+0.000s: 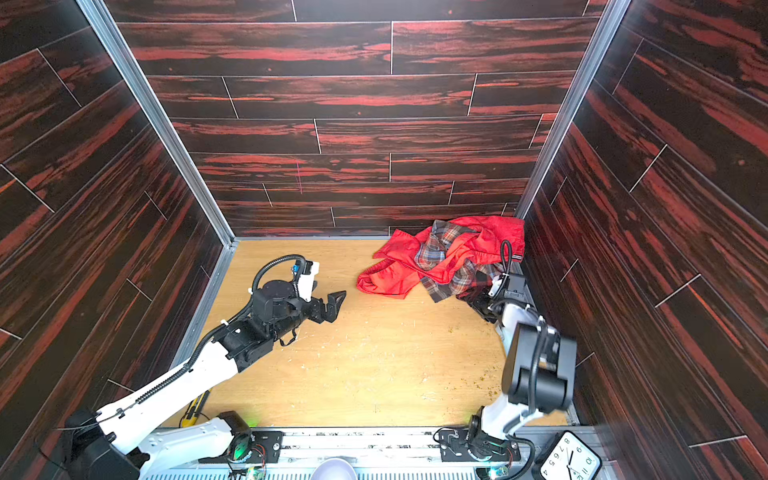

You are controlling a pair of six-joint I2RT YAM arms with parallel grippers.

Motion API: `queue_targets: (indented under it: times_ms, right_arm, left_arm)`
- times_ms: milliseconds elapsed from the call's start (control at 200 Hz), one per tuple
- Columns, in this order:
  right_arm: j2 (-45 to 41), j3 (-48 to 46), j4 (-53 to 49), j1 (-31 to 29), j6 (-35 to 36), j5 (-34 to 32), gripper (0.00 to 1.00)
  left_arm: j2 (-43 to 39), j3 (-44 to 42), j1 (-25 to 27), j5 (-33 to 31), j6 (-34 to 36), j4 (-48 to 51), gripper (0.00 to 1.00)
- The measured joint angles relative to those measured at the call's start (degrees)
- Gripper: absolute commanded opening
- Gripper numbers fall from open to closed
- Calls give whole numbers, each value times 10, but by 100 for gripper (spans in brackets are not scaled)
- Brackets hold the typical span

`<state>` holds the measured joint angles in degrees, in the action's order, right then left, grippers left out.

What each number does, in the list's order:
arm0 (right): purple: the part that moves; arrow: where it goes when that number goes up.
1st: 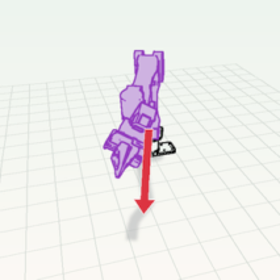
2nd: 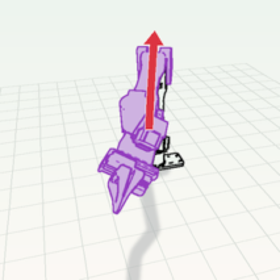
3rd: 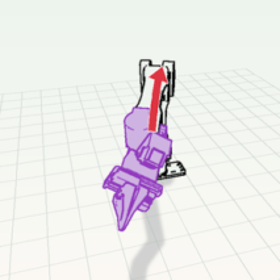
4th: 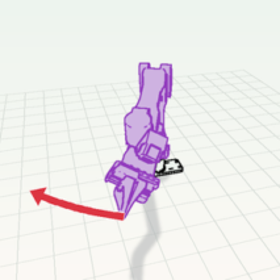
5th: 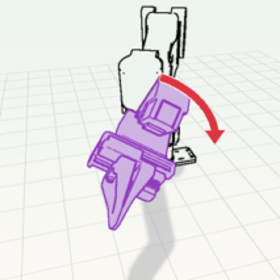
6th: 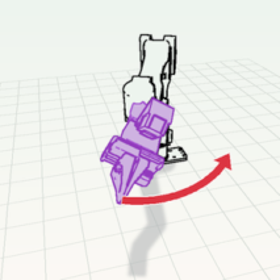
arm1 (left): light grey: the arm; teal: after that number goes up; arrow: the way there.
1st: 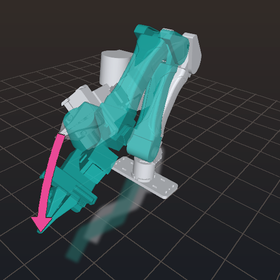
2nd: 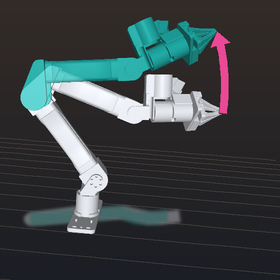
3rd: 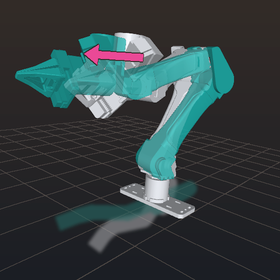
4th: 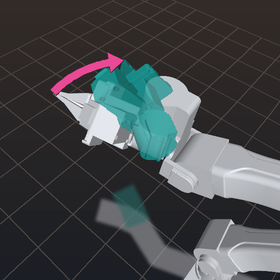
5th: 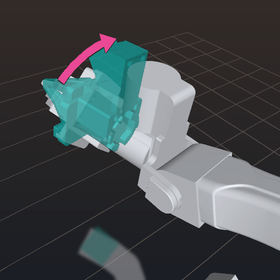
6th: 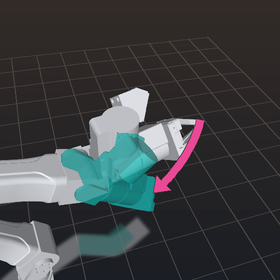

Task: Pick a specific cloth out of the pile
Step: 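Reach the right gripper into the pile and grasp the buffalo-check shirt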

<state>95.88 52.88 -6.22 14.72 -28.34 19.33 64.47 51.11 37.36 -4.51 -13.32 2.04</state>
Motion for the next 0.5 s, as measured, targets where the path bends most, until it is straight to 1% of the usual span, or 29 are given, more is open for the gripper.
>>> queue_targets:
  times_ms: [90, 501]
  right_arm:
    - [26, 15, 2, 8, -6, 5, 44]
    - [98, 59, 2, 12, -28, -40, 44]
  left_arm:
    - [7, 0, 3, -3, 0, 0, 99]
    - [15, 0, 9, -22, -1, -3, 99]
